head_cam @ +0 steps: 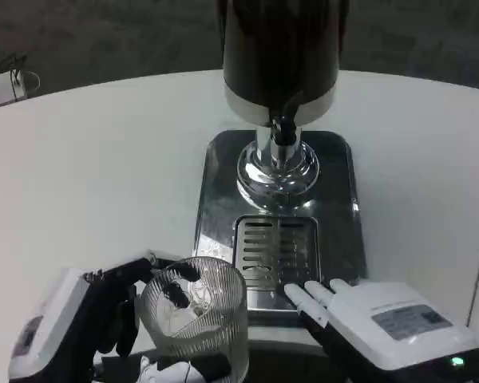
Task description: Grasp the cup under the faucet to collect the drink, then remove the cup.
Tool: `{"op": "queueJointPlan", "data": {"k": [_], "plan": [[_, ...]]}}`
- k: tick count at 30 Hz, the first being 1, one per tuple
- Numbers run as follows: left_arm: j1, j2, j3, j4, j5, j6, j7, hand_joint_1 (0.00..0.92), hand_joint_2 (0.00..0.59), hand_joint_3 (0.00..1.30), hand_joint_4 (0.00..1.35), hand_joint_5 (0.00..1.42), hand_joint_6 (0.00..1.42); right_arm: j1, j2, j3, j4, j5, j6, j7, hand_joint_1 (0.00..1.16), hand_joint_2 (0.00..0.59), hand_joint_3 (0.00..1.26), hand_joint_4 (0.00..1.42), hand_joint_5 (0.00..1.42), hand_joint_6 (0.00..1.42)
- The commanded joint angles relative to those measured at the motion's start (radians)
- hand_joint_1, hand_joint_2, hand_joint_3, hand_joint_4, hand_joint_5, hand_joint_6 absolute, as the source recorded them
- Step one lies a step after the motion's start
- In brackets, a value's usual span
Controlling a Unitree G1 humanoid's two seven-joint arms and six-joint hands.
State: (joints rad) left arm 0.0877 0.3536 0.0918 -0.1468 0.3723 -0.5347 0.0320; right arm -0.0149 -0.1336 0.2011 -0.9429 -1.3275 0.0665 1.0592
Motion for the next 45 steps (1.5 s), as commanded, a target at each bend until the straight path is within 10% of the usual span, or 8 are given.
{"op": "queueJointPlan", "data": {"k": [1, 45], "plan": [[-0.057, -0.02, -0.015, 0.051, 0.032, 0.009, 0.032, 0.62, 0.0, 1.01, 1.14, 1.29, 1.42, 0.018, 0.007, -0.002, -0.004, -0.001, -0.011, -0.022, 0.56, 0.413, 0.0, 0.0, 0.0, 0.0], [-0.814, -0.019, -0.253, 0.814, 0.229, 0.104, 0.267, 0.62, 0.0, 1.01, 1.14, 1.28, 1.42, 0.121, 0.008, -0.069, -0.097, 0.047, -0.023, -0.007, 0.58, 0.424, 0.0, 0.0, 0.0, 0.0]]}}
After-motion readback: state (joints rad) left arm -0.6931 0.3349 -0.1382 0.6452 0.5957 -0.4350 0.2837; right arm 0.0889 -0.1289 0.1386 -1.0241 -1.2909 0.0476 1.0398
